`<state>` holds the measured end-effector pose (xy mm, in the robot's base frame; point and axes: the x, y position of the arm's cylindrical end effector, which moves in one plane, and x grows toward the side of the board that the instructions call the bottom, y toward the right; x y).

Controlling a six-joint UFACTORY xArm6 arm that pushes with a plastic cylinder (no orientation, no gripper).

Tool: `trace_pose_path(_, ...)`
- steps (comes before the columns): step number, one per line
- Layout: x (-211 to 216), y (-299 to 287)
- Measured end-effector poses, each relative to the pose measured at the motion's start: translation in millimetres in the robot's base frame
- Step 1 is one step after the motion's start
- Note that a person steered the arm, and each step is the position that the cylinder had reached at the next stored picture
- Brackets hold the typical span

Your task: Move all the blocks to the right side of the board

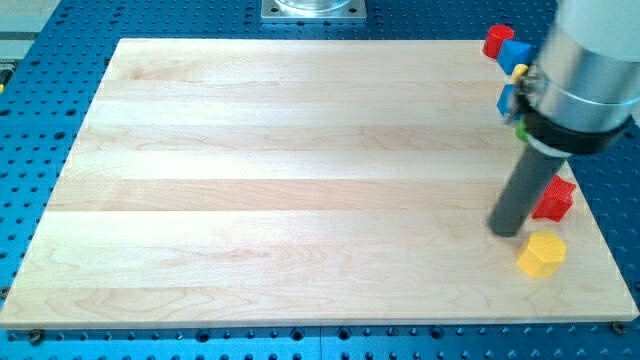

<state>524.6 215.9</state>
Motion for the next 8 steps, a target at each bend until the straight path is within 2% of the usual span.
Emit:
trace_pose_path(1,-18,29)
trace_pose_path(2,-16,30)
trace_pose_path(4,14,57)
trace_pose_path(5,91,48)
trace_pose_path(6,89,-17)
trace_pose_path(7,77,-29)
trace_pose_path(8,68,32)
